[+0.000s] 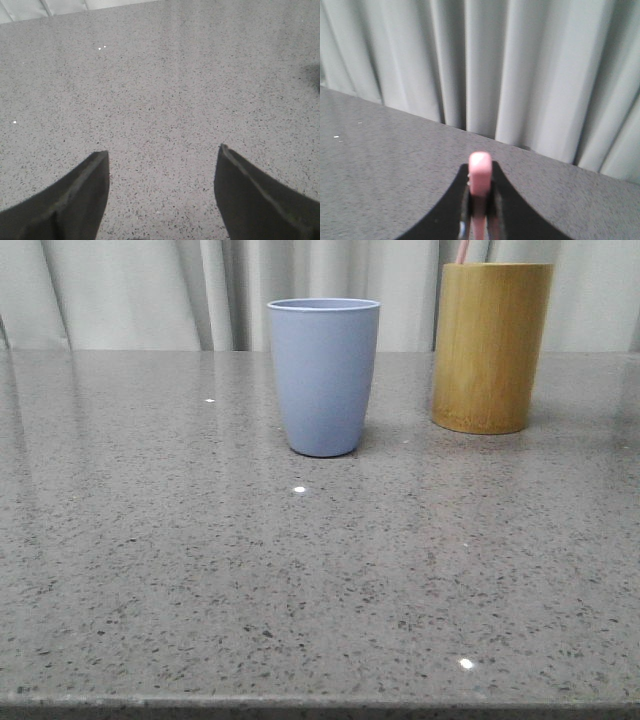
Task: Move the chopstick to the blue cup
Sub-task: 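Lift the pink chopstick up out of the bamboo cup with the right gripper, then move the chopstick over the blue cup and lower it inside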
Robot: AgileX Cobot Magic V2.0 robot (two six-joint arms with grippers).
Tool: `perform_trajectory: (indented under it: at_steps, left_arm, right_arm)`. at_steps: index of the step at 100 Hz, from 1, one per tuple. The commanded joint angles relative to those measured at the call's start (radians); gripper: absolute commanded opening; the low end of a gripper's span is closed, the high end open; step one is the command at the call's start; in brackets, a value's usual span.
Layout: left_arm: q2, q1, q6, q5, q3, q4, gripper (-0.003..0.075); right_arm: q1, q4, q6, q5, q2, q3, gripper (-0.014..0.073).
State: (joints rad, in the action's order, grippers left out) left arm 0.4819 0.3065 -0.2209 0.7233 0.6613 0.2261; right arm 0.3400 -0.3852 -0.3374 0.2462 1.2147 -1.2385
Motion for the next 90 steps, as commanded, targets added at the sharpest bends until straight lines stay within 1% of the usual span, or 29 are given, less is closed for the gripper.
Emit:
perform_trajectory:
  at_steps: [1,5,13,26,45,57,69,90]
  left_arm:
    - [0.004,-0.003,-0.006,-0.069,0.026,0.009,0.044]
    - [0.004,-0.003,-0.006,-0.069,0.026,0.009,0.044]
    - [0.004,-0.003,-0.006,-0.069,0.026,0.009,0.044]
    - [0.004,-0.003,-0.006,-0.069,0.026,0.009,0.044]
    - [0.004,-0.003,-0.006,-0.069,0.026,0.009,0.044]
    - [0.004,-0.003,-0.006,-0.069,0.026,0.009,0.044]
    - [0.004,-0.003,-0.006,-0.069,0.026,0.009,0.044]
    - [0.004,-0.003,-0.006,-0.069,0.026,0.009,0.044]
  right_arm:
    - [0.002,0.0,0.0,0.063,-0.035,-0.13,-0.0064]
    - [0.002,0.0,0.0,0.128,-0.035,-0.178,-0.0064]
    - [0.002,-0.01,0.001,0.216,-0.035,-0.249,-0.0064]
    - [0.002,-0.029,0.003,0.288,-0.035,-0.305,-0.0064]
    - [0.002,-0.133,0.004,0.325,-0.016,-0.307,-0.0064]
    - [0.003,-0.171,0.004,0.35,0.022,-0.307,-0.0064]
    - [0.032,-0.182,0.0,0.355,0.07,-0.307,-0.0064]
    - [0.109,-0.184,-0.048,0.334,0.164,-0.307,-0.0064]
